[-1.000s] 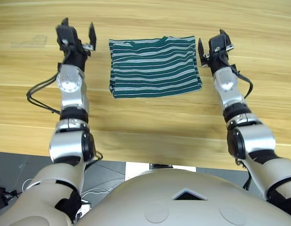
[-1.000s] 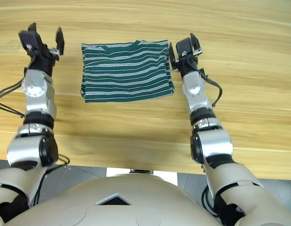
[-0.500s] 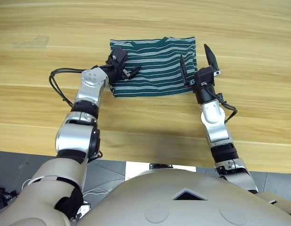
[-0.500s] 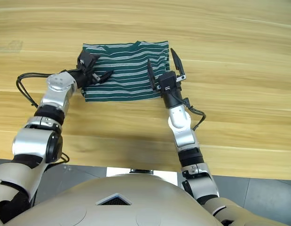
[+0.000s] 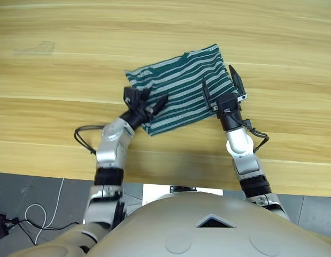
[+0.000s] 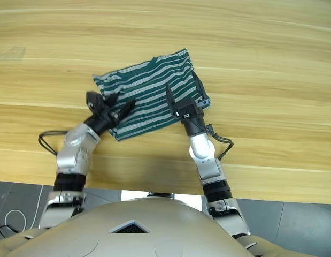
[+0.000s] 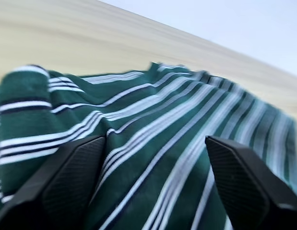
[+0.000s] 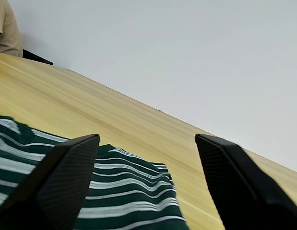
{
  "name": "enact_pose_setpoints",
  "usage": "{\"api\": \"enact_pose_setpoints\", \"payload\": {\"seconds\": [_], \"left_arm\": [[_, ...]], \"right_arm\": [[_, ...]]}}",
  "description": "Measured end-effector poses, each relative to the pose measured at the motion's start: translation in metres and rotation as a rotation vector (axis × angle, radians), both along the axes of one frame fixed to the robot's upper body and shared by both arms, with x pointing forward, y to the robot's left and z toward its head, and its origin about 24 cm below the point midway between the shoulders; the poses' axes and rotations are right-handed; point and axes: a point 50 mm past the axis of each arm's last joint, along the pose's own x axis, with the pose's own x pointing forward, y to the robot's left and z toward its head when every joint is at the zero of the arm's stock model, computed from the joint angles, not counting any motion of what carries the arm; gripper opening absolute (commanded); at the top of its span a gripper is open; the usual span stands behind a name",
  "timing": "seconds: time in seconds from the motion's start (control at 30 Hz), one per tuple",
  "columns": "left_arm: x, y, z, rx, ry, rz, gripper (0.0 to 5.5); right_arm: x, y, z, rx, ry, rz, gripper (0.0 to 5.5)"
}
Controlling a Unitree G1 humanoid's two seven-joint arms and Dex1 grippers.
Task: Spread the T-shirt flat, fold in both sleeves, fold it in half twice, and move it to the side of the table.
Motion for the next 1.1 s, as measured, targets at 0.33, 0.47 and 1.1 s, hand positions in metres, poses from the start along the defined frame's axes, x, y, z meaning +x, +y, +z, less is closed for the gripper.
{"api": "enact_pose_setpoints", "payload": {"seconds": [0.33, 0.47, 1.1], "left_arm": [[-0.093, -0.022, 0.029, -0.122, 0.354, -0.059, 3.81], [-0.086, -0.035, 0.027, -0.151, 0.341, -0.077, 3.81], [-0.049, -0.028, 0.045, 0.047, -0.203, -0.019, 3.81]], "right_arm": [[-0.008, 0.012, 0.0, -0.012, 0.024, -0.04, 3.68], [-0.008, 0.01, -0.003, -0.039, 0.025, -0.042, 3.68], [-0.107, -0.169, -0.014, -0.334, 0.506, -0.21, 3.68]]}}
